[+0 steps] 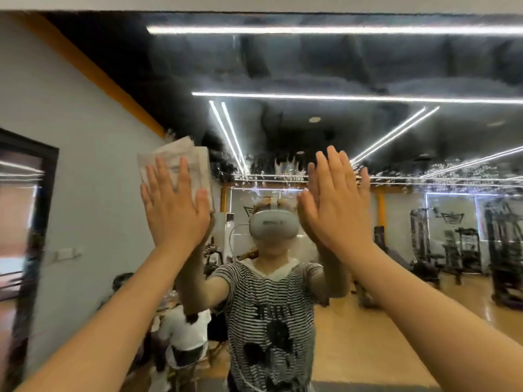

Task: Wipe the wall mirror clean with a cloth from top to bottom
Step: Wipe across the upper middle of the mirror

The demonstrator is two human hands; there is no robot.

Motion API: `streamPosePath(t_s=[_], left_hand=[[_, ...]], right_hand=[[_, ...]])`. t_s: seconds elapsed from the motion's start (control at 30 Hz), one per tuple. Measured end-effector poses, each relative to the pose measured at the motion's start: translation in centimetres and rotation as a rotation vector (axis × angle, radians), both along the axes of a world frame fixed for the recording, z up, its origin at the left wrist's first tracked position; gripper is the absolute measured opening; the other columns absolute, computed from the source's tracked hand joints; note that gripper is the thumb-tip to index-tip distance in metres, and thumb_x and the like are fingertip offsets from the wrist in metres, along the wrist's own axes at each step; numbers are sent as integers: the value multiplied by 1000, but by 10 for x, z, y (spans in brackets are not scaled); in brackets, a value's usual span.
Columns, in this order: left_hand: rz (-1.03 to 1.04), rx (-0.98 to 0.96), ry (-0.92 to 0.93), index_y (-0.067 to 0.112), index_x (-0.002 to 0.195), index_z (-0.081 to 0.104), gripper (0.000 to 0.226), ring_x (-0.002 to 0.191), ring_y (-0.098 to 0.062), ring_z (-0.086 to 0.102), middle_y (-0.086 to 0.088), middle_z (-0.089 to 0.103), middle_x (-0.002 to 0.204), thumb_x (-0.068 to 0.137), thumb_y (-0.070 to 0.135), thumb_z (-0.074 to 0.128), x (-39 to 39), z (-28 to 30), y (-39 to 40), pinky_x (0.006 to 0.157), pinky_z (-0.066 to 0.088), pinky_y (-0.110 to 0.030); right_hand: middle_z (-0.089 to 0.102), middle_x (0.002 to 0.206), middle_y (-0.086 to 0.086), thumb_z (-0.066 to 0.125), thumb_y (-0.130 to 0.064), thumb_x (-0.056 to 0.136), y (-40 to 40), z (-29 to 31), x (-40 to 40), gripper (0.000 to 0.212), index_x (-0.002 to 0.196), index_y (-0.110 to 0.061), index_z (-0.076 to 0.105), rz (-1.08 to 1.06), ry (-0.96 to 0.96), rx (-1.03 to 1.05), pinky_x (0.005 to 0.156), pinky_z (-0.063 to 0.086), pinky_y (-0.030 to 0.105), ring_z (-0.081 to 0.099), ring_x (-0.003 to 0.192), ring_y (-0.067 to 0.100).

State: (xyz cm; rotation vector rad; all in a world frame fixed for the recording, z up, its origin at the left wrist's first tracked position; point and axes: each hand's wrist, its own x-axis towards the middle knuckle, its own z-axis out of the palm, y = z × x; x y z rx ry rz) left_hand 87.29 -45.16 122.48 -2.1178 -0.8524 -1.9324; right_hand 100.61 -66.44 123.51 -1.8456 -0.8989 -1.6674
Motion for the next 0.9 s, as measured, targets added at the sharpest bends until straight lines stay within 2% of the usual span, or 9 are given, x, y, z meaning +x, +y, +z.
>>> streamPosePath(t_s=[0.1,0.2,0.43,0.57,0.67,0.8,0.9], left_hand=[[-1,-12,6,19,156,10,62,148,-37,1,-19,2,161,101,34,35,1,0,1,118,1,-49],[3,-11,1,19,156,12,63,148,-37,3,-19,4,161,98,39,25,0,1,0,118,2,-49],[-26,-25,85,16,155,11,73,147,-37,-1,-19,1,161,89,47,22,-10,5,2,118,-1,-50],[-12,9,19,8,152,18,72,146,-40,4,-25,9,158,90,45,23,-9,14,3,118,2,-53],[15,-74,-35,8,154,11,75,148,-39,-1,-25,3,160,91,48,16,11,13,-24,117,-4,-52],[-4,106,87,14,155,0,76,148,-35,-6,-21,-3,161,91,54,6,57,18,-80,113,-13,-47],[-12,177,195,21,151,-19,78,147,-29,-19,-16,-17,160,85,60,-3,62,21,-81,111,-22,-41]], right_hand=[[13,162,11,35,-44,99,-30,6,15,67,154,-9,19,-31,85,34,116,-4,46,6,150,26],[1,163,8,39,-46,100,-45,9,27,72,155,-12,9,-50,160,31,117,-8,47,-4,150,22],[9,163,6,25,-58,93,-41,5,48,77,155,-13,17,-15,132,86,118,-4,47,2,150,21],[7,163,5,22,-59,92,-42,5,50,78,155,-14,15,-10,121,90,117,-8,44,0,150,20],[8,163,6,22,-58,92,-40,4,50,77,155,-13,15,-9,114,102,116,-8,44,1,150,21],[8,163,5,22,-58,94,-39,3,50,76,155,-14,15,-27,101,99,116,-8,42,0,150,20],[7,163,4,23,-59,93,-41,4,51,76,155,-15,14,-18,112,92,115,-10,40,-1,149,19]])
